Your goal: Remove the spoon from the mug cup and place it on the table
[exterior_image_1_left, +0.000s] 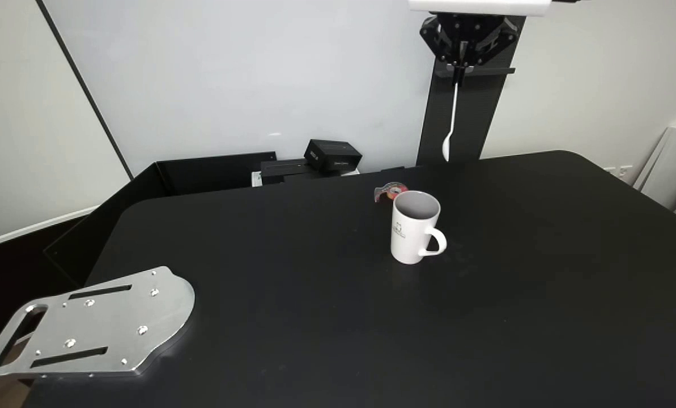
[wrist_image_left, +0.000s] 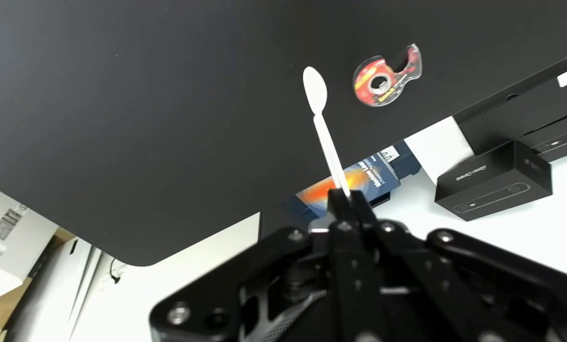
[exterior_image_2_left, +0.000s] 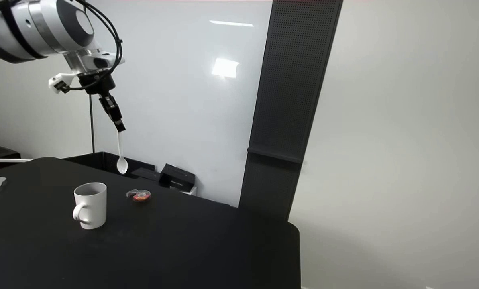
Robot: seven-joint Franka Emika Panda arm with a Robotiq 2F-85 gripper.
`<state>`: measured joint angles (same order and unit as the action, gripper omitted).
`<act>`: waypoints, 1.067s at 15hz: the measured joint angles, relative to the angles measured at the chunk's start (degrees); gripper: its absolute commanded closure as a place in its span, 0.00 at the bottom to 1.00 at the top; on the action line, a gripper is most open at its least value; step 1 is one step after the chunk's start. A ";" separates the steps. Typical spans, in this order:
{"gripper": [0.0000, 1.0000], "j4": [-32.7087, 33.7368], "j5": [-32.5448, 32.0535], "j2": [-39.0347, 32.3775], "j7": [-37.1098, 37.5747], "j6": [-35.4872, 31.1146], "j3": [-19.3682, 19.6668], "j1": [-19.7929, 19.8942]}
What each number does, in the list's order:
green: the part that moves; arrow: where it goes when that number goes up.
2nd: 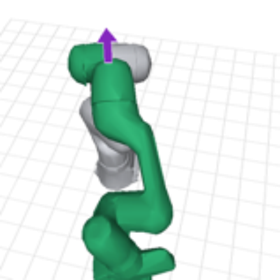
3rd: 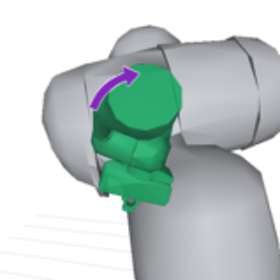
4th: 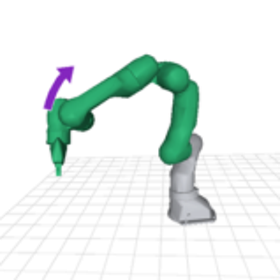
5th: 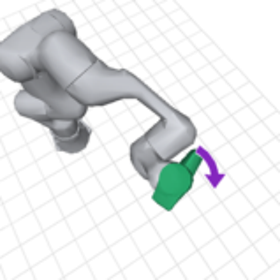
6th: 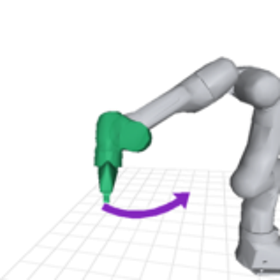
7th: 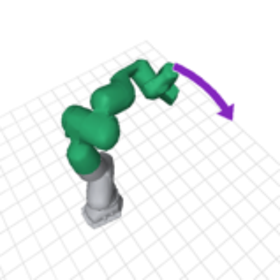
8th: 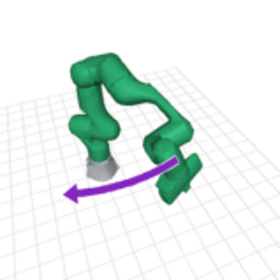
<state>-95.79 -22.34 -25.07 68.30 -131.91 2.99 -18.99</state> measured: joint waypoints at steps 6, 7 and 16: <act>0.99 -4.39 0.55 -2.05 -0.62 0.15 1.44 5.63; 0.99 -4.81 1.11 -2.95 -1.09 0.17 1.55 6.56; 0.99 -2.64 5.99 -15.32 -3.20 10.57 3.73 10.11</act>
<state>-98.43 -16.36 -40.39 65.09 -121.34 6.72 -8.87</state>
